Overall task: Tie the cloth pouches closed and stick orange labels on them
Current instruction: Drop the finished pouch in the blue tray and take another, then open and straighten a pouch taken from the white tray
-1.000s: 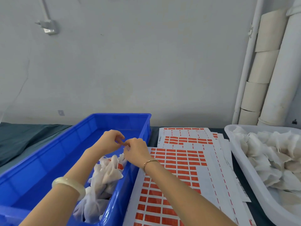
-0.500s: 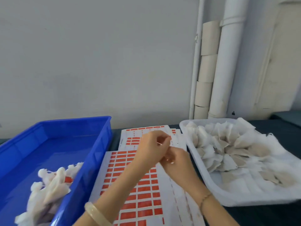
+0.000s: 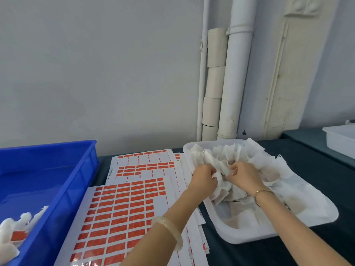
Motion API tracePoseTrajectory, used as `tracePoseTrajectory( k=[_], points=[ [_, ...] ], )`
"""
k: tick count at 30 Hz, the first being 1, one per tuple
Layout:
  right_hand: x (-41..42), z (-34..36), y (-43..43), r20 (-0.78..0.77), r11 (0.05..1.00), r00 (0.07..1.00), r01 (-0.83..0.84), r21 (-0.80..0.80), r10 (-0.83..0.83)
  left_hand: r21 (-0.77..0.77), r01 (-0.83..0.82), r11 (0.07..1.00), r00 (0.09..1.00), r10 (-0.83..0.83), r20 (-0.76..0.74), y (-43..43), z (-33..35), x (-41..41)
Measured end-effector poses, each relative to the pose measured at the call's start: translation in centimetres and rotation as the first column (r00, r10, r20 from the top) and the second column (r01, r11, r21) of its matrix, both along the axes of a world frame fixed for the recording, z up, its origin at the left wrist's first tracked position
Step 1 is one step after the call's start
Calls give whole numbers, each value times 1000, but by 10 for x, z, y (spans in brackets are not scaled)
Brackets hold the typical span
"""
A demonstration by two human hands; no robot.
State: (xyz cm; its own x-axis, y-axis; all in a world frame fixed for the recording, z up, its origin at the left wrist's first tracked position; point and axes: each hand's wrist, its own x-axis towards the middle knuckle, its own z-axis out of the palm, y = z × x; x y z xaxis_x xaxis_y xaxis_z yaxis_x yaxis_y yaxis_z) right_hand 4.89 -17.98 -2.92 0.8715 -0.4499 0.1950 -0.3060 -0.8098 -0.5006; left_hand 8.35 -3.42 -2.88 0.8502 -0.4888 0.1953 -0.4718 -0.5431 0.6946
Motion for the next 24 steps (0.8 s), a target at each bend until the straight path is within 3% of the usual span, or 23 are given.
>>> tracePoseTrajectory(
  k=[3,11,18,24],
  points=[
    [17,-7,2,-18,998,999,-31,-62,30,19,-18,1000,1000,19,-25,-10,-4,9],
    [49,-15,8,-7,981,997,76,-180,-79,-57,-28,998,999,26,-34,-15,-13,18],
    [44,-14,3,119,995,988,92,43,-97,-86,-86,993,996,83,-35,-21,-19,26],
    [21,-7,3,289,998,957,-41,54,24,-117,15,993,997,-7,75,-26,-20,31]
  ],
)
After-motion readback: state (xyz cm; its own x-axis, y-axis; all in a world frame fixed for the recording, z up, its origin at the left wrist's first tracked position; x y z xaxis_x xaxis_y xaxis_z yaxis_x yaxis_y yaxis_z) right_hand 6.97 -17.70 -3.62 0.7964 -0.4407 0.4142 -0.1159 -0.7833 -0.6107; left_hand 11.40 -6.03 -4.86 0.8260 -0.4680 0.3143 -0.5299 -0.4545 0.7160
